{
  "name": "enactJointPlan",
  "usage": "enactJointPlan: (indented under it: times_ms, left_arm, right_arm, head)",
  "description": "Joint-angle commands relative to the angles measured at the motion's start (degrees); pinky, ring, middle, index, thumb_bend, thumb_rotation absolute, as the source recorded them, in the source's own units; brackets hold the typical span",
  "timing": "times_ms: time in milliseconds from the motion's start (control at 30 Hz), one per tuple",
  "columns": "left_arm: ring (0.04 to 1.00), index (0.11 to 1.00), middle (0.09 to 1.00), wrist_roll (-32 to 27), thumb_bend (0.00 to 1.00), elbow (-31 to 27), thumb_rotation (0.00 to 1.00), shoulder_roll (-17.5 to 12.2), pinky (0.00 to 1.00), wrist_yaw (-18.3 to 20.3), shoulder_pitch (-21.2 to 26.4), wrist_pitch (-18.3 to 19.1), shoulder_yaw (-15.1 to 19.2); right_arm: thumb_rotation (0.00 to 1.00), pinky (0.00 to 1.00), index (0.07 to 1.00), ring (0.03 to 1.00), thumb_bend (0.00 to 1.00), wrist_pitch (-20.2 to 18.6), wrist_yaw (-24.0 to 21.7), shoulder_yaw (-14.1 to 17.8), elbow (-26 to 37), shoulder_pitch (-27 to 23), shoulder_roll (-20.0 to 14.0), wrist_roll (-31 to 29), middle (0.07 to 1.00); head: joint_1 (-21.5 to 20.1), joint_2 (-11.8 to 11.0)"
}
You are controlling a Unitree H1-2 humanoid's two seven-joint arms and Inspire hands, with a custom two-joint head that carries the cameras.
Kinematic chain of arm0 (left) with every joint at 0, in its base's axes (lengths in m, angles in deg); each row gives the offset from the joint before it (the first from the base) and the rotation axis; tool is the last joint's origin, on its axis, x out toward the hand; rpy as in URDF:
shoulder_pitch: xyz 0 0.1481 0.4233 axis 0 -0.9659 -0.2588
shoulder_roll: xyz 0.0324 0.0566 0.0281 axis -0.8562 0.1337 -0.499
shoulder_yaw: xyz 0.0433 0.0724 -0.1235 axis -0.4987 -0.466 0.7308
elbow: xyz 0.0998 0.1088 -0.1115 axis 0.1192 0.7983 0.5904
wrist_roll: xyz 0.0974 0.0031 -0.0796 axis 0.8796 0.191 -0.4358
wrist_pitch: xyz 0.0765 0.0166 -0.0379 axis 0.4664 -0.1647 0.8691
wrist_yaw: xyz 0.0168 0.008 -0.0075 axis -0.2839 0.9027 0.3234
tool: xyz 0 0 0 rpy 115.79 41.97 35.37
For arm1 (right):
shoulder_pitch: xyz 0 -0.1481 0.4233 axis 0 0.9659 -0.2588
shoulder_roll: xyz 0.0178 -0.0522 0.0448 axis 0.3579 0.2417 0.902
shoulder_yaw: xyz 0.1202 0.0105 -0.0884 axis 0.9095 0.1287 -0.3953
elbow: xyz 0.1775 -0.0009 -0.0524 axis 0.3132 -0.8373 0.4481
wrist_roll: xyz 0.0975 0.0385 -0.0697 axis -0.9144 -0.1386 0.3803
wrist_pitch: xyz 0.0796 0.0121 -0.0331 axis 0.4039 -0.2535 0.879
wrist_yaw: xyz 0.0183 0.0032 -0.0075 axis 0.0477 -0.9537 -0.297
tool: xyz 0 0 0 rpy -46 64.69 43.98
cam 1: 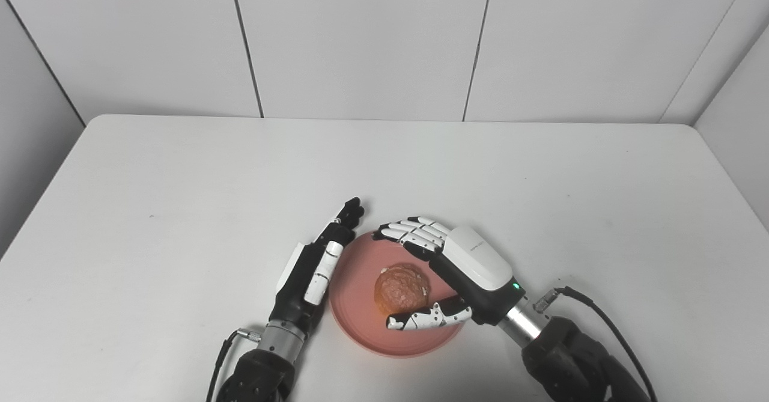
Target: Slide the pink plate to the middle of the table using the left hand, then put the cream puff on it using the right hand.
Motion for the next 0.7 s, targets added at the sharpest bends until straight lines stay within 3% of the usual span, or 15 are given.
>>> enactJointPlan:
  times_ms: [0, 233, 433, 667]
  left_arm:
    - [0.979, 0.92, 0.957, -0.14, 0.62, -0.66, 1.0, 0.43, 0.99, -0.08, 0.62, -1.75, -0.21]
    - [0.988, 0.941, 0.962, 0.5, 0.6, -0.11, 1.0, 0.88, 0.99, -1.14, 0.63, -2.57, 0.24]
    - [1.0, 0.968, 0.986, -0.32, 0.55, 0.16, 1.0, 1.91, 1.0, -2.11, 0.2, -4.76, 1.15]
    - [1.0, 0.988, 0.994, 0.55, 0.52, 1.55, 1.0, 3.2, 1.0, -4.77, -0.27, -9.2, 2.49]
  right_arm:
    - [0.87, 0.94, 0.91, 0.91, 0.69, 2.02, 1.51, 1.43, 1.74, 0.24, 0.81, -3.86, 0.923]
    - [0.91, 0.91, 0.989, 0.948, 0.69, -0.65, 2.68, 5.3, 3.65, 4.74, 4.36, -11.66, 0.98]
    - [0.94, 0.99, 1.0, 0.999, 0.61, -1.11, 3.49, 8.77, 3.54, 7.06, 8.0, -19.14, 1.0]
    - [0.96, 1.0, 1.0, 0.999, 0.62, -8.01, 3.07, 11.47, 4.87, 8.7, 12.75, -26.52, 1.0]
  head:
    - [0.04, 0.01]
    - [0.32, 0.06]
    - [0.32, 0.06]
    - [0.61, 0.32]
